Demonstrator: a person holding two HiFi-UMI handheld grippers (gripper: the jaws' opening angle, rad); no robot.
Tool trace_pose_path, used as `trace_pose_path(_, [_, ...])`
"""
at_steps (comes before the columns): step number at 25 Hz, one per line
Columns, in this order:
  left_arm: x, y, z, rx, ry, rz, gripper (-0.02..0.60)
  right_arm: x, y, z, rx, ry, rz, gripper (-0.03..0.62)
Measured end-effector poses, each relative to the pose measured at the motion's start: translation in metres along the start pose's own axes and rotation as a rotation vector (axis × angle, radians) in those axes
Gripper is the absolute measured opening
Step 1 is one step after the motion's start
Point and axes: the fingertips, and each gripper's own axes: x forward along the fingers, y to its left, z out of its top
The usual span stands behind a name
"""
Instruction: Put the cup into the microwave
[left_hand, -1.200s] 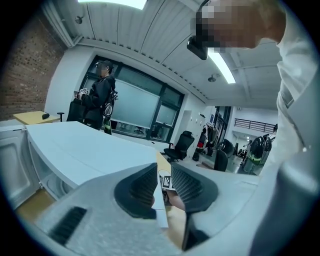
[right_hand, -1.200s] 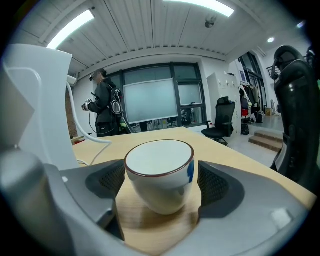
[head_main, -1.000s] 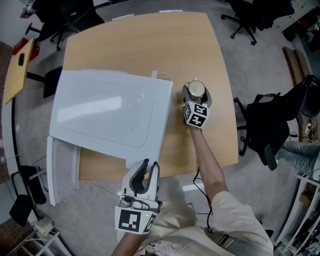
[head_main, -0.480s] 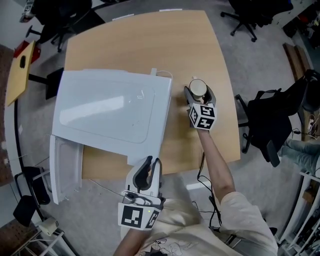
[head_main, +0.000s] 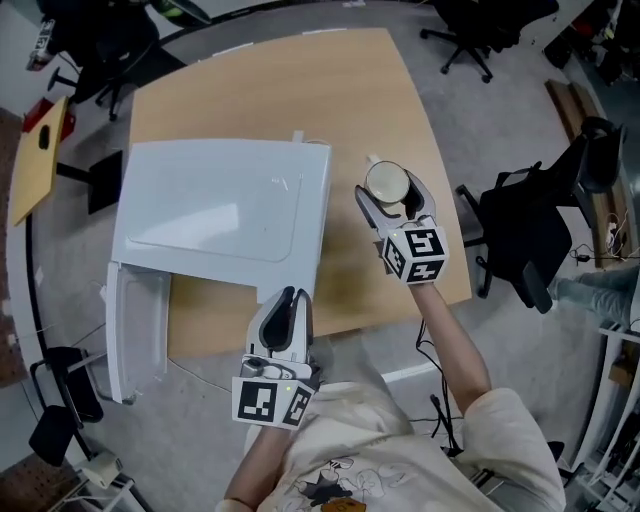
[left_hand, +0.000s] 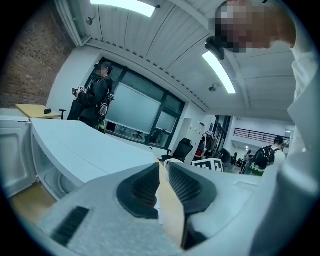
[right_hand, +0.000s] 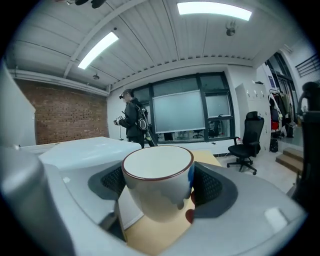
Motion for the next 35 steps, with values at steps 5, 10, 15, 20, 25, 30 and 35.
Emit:
trace_pose_path(5, [-0.021, 0.013, 0.013, 0.002, -0.016, -0.043, 0.051, -0.049, 0.046, 0.044, 0.001, -0.023, -0.002, 0.403])
trace_pose_path(10, [-0.045, 0.030, 0.022, -0.012, -0.025, -0.091, 0.048, -0.102, 0.099, 0.081, 0.002, -0.072, -0.004, 0.403])
trace_pose_path(15, [-0.068, 0.054, 0.028, -0.004, -0.029, -0.109, 0.035, -0.127, 0.170, 0.098, -0.027, -0.103, 0.051, 0.403])
trace_pose_path(20, [-0.104, 0.092, 0.028, 0.016, -0.027, -0.071, 0.028, -0.131, 0.244, 0.084, -0.034, -0.098, 0.119, 0.403])
trace_pose_path(25, [-0.141, 0.132, 0.023, 0.039, -0.013, 0.009, -0.002, -0.129, 0.305, 0.060, -0.022, -0.082, 0.187, 0.403])
trace_pose_path(30, [-0.177, 0.168, 0.019, 0.040, -0.004, 0.039, -0.002, -0.119, 0.366, 0.037, -0.016, -0.063, 0.238, 0.403])
trace_pose_path(35, [-0.193, 0.192, 0.016, 0.020, -0.003, 0.075, 0.000, -0.104, 0.406, 0.017, -0.017, -0.038, 0.286, 0.403])
